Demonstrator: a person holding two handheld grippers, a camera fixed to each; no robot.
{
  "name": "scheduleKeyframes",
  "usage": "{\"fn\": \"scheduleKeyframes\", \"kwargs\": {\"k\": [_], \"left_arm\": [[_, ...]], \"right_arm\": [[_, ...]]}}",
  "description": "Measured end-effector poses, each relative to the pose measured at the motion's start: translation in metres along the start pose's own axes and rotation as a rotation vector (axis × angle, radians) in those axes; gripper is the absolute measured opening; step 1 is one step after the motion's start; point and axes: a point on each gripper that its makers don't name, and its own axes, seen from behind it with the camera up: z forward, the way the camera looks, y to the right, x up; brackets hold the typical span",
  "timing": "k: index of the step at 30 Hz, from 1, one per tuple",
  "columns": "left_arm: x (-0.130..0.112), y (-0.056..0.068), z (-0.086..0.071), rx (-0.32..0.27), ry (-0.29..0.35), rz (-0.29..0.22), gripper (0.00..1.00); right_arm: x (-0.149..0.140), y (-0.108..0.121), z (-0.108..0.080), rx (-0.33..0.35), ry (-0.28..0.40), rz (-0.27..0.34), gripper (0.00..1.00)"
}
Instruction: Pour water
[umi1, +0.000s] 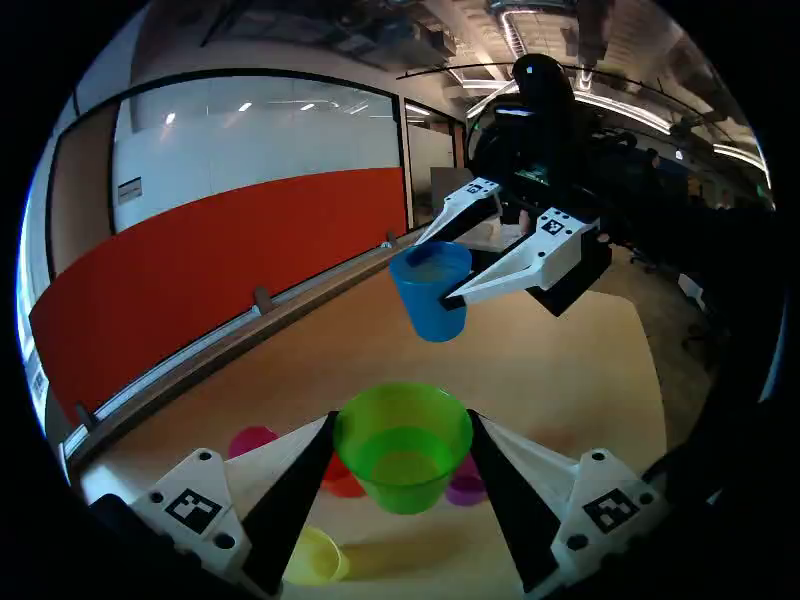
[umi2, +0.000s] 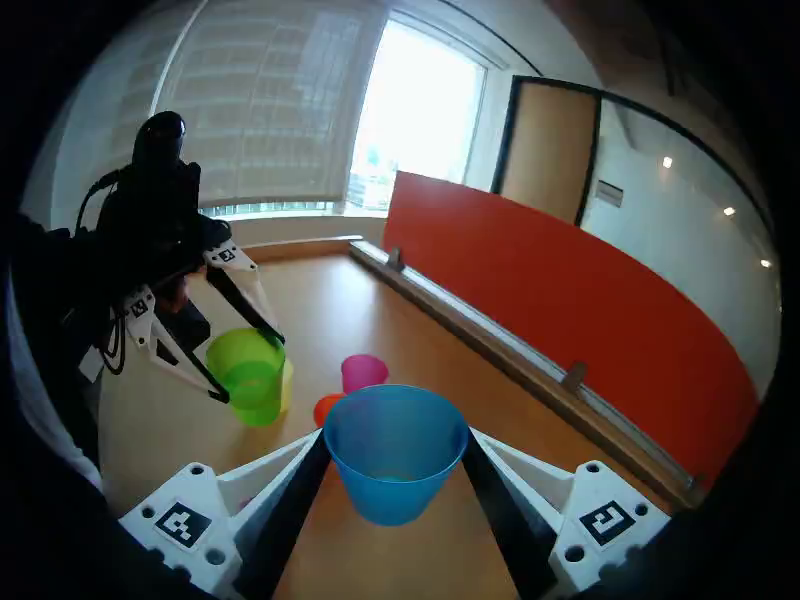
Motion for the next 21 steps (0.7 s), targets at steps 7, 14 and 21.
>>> {"fn": "scheduleKeyframes", "kwargs": {"k": [7, 14, 21], "left_arm": [[-0.02, 0.0, -0.003, 0.021, -0.007, -0.05, 0.9], [-0.038, 0.005, -0.005, 0.043, -0.015, -0.078, 0.91], [-0.061, 0.011, -0.008, 0.069, -0.027, -0.102, 0.91]], "right_arm": [[-0.02, -0.01, 0.001, 0.017, -0.023, 0.018, 0.93], [-0.038, -0.018, 0.003, 0.036, -0.04, 0.025, 0.93], [-0.059, -0.028, 0.008, 0.053, -0.054, 0.024, 0.93]]}}
